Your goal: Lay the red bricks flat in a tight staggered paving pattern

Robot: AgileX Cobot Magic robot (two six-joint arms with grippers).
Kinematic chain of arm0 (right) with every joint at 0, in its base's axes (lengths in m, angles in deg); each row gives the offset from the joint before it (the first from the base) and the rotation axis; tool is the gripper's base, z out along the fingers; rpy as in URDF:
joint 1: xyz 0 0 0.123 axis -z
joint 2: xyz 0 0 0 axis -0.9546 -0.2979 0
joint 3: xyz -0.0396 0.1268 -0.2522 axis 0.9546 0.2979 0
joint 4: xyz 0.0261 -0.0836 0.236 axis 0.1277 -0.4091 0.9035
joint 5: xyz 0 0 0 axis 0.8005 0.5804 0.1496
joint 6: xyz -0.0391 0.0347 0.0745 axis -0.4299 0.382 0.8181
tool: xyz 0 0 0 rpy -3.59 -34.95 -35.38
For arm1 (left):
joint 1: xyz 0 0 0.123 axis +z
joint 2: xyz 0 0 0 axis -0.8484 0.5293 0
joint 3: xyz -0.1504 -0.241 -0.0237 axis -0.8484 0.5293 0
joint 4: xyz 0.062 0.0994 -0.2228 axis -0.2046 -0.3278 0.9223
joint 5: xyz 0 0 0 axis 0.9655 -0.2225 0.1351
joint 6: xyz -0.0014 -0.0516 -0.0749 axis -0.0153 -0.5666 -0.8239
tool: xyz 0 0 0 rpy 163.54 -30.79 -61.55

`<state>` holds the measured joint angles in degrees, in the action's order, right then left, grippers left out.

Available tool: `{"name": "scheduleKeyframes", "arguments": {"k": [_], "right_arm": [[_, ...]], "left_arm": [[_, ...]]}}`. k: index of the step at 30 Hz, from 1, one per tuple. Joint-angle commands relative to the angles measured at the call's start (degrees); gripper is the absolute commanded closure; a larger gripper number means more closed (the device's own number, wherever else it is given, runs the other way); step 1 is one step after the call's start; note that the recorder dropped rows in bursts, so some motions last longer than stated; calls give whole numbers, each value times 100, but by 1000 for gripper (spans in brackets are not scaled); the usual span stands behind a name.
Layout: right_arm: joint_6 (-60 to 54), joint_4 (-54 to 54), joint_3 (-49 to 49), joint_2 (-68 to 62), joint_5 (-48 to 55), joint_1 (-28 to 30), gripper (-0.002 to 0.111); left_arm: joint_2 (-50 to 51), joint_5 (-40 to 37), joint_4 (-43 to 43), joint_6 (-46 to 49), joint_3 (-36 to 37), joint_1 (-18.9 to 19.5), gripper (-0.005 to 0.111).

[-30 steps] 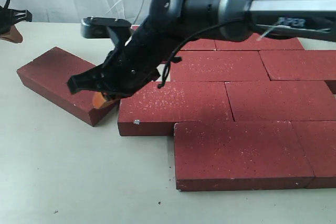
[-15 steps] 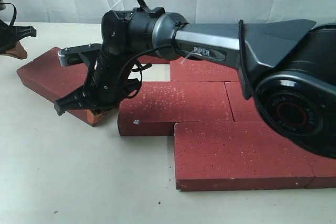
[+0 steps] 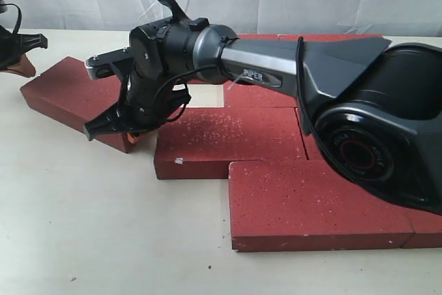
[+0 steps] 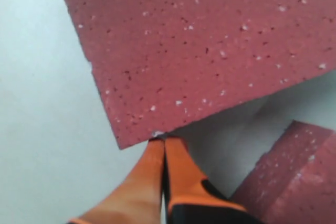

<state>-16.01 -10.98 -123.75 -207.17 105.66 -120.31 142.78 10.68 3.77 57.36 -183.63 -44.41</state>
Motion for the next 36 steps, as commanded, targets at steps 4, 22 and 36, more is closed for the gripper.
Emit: {"name": "scheduleKeyframes", "arguments": {"k": [4, 22, 36], "right_arm": [[694, -572, -65, -40, -689, 27, 109], [2285, -1530, -339, 113, -320, 400, 109], [2285, -1535, -582, 531, -131, 777, 109]], "left_arm": [[-18, 4, 75, -20, -21, 13, 107], [-18, -492, 18, -164, -21, 13, 107], [-18, -911, 109, -164, -21, 13, 107]]}}
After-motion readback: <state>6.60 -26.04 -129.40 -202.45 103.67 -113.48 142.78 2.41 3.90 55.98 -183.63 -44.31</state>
